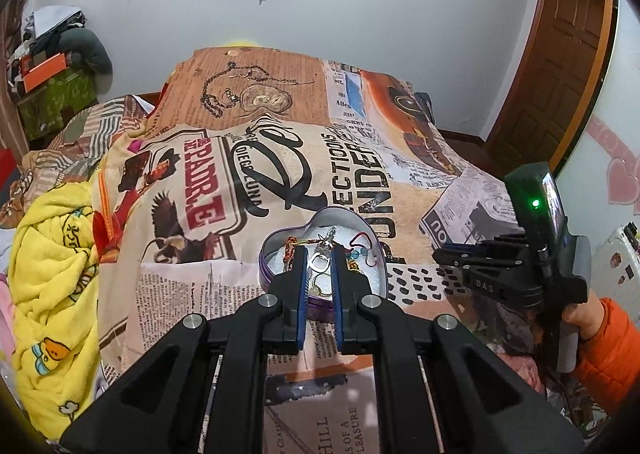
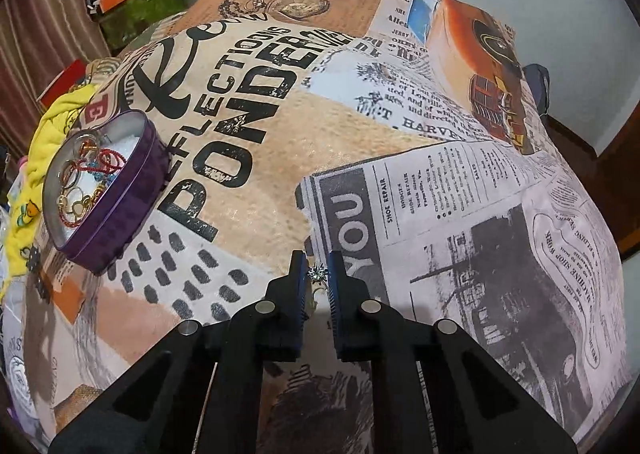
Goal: Organize jewelry
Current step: 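Lower the rings into the heart tin and open both tools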
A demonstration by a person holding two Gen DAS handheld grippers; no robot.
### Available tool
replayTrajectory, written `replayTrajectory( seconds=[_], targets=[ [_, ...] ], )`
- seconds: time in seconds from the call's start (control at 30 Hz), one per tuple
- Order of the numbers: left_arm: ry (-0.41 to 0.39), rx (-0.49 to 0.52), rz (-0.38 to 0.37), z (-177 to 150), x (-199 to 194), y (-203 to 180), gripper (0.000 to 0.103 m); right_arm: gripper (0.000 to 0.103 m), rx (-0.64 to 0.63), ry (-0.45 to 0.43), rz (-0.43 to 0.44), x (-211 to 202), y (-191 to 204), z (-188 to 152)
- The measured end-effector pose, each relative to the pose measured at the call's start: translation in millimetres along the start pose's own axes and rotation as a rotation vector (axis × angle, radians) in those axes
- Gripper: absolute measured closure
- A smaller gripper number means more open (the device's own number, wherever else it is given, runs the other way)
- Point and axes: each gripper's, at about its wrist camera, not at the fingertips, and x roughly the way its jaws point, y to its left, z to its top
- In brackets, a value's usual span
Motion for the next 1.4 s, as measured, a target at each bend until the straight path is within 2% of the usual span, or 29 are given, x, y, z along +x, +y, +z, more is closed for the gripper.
replayTrajectory(
  seconds=[0.07,0.13,0.43,0.67,0.8,0.97,1.4],
  targets=[
    [-0.002,0.001,-0.003,0.0,-1.6,-0.5,0.094,0.094,0.033,0.008,0.042,-4.1,-3.5,0.3],
    [-0.009,0.008,0.001,1.2,-4.8,-1.5,0.094,0.094,0.042,-0.011,0.048,-11.7,-4.7,5.5],
    [-0.056,-0.001,0.008,8.4,-24.5,5.9,0.094,0.093,-0.001,-0.212,0.079,-90.8,16.6,40.3],
    [-0.044,0.000,-0.007,10.0,-24.9,12.8,0.094,0.093,-0.049,-0.303,0.144,-114.8,51.7,55.7],
    [-0.020,0.004,-0.024,10.0,-17.1,15.8,0.094,0.093,-0.060,-0.303,0.205,-109.1,72.0,57.1],
    [0.017,0.019,-0.052,6.0,-1.7,12.2,0.094,0.093,-0.059,-0.262,0.264,-90.2,89.3,55.3],
    [0.093,0.017,-0.065,-4.7,33.5,9.5,0.094,0.093,-0.033,-0.182,0.298,-56.8,99.6,52.0]
  ],
)
